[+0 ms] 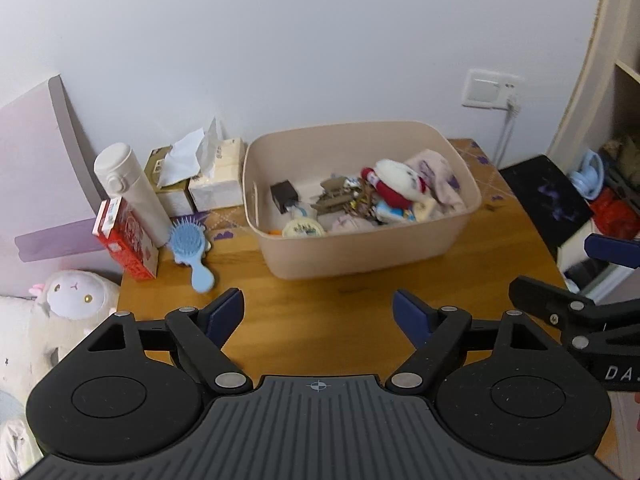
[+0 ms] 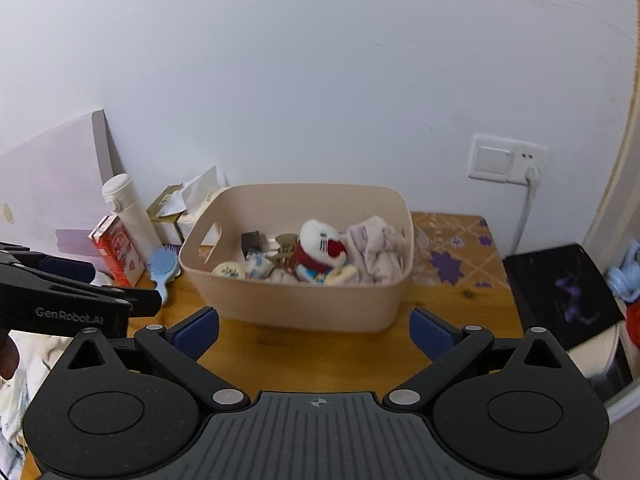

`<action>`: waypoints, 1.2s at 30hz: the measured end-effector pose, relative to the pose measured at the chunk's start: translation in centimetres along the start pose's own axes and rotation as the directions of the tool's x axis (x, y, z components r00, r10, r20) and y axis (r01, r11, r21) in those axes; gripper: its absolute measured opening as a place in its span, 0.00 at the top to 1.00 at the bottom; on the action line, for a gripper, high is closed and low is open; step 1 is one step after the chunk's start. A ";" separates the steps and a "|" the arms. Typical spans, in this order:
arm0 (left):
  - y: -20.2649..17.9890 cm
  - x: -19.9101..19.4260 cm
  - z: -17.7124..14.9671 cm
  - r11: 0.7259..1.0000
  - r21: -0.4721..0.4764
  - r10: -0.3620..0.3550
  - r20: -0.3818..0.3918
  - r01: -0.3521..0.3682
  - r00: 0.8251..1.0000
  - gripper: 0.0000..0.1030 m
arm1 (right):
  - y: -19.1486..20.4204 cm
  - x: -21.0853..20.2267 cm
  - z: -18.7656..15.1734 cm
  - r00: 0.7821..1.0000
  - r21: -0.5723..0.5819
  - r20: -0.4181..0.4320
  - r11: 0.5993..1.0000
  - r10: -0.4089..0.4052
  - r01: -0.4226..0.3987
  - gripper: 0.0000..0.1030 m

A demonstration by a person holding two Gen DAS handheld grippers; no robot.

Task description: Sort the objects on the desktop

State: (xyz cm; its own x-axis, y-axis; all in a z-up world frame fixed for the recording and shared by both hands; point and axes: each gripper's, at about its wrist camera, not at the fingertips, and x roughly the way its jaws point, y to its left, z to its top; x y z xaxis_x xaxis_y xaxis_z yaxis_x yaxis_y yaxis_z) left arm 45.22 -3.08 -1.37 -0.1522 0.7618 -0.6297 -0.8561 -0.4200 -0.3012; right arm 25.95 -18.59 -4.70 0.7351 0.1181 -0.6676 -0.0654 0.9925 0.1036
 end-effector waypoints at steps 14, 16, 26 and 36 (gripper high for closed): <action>-0.3 -7.3 -6.6 0.998 -0.003 -0.066 -0.002 0.066 0.998 0.20 | 1.5 -7.6 -5.0 0.998 0.035 -0.055 0.998 -0.042 0.044 0.00; -0.2 -8.3 -7.5 0.998 0.011 -0.060 0.003 0.060 0.998 0.20 | 1.9 -8.5 -5.6 0.997 0.029 -0.064 0.998 -0.049 0.051 0.00; 1.5 -12.1 -10.0 1.000 0.016 -0.022 0.007 0.022 1.000 0.20 | 3.5 -12.3 -7.0 0.995 0.010 -0.077 0.998 -0.059 0.060 0.00; 2.3 -13.7 -11.2 0.999 0.013 -0.040 -0.021 0.040 0.999 0.19 | 4.2 -14.3 -7.9 0.990 -0.025 -0.112 0.997 -0.079 0.077 0.00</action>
State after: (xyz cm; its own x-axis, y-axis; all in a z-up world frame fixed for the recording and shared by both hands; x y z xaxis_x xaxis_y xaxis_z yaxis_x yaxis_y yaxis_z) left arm 50.85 -19.98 -1.44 -0.1078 0.7673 -0.6321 -0.8678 -0.3829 -0.3168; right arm 9.88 -15.85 -0.56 0.6574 0.0419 -0.7524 -0.0254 0.9991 0.0334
